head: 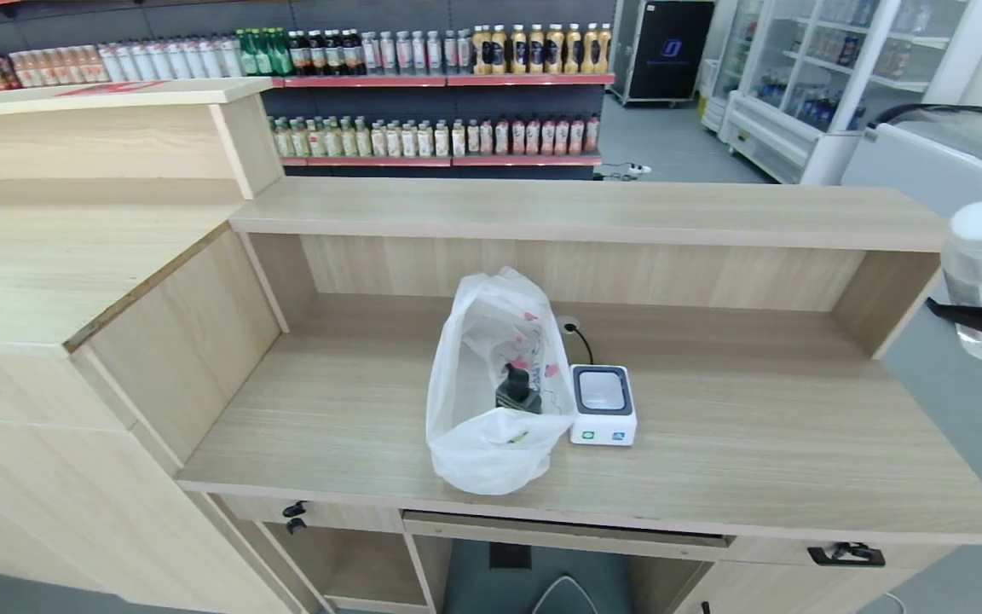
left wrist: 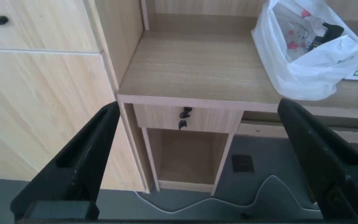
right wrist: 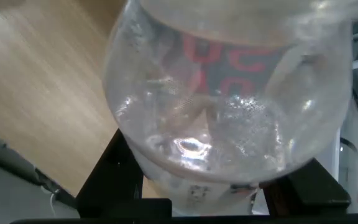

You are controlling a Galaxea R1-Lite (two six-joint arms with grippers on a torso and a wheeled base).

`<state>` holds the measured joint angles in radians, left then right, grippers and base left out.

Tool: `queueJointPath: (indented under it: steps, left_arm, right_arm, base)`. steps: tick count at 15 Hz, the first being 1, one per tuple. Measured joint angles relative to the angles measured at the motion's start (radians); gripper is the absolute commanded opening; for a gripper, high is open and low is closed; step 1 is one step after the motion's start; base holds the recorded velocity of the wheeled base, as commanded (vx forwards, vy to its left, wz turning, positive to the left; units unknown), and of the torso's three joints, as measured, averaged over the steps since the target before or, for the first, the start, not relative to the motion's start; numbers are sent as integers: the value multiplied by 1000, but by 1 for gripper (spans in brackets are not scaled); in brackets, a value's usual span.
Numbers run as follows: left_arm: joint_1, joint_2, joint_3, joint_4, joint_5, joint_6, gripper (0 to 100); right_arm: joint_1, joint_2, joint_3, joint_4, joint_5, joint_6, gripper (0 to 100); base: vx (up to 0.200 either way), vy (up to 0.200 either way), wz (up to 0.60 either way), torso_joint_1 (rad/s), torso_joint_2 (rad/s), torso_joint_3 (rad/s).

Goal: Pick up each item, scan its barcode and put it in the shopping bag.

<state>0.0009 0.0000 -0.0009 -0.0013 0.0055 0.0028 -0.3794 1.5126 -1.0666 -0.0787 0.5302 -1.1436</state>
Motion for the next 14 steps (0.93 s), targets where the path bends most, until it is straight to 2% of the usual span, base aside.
queueJointPath:
  steps: [4, 9, 14]
  left_arm:
    - [1, 0, -1, 0, 0, 0, 100]
    - [0, 0, -1, 0, 0, 0, 100]
    - [0, 0, 0, 0, 0, 0, 100]
  right_arm:
    - [8, 62, 7, -66, 123, -22, 0]
    - [13, 162, 22, -80, 264, -43, 0]
    - [87, 237, 12, -153, 391, -47, 0]
  base:
    - [0, 0, 0, 0, 0, 0]
    - [0, 0, 0, 0, 0, 0]
    - [0, 0, 0, 0, 0, 0]
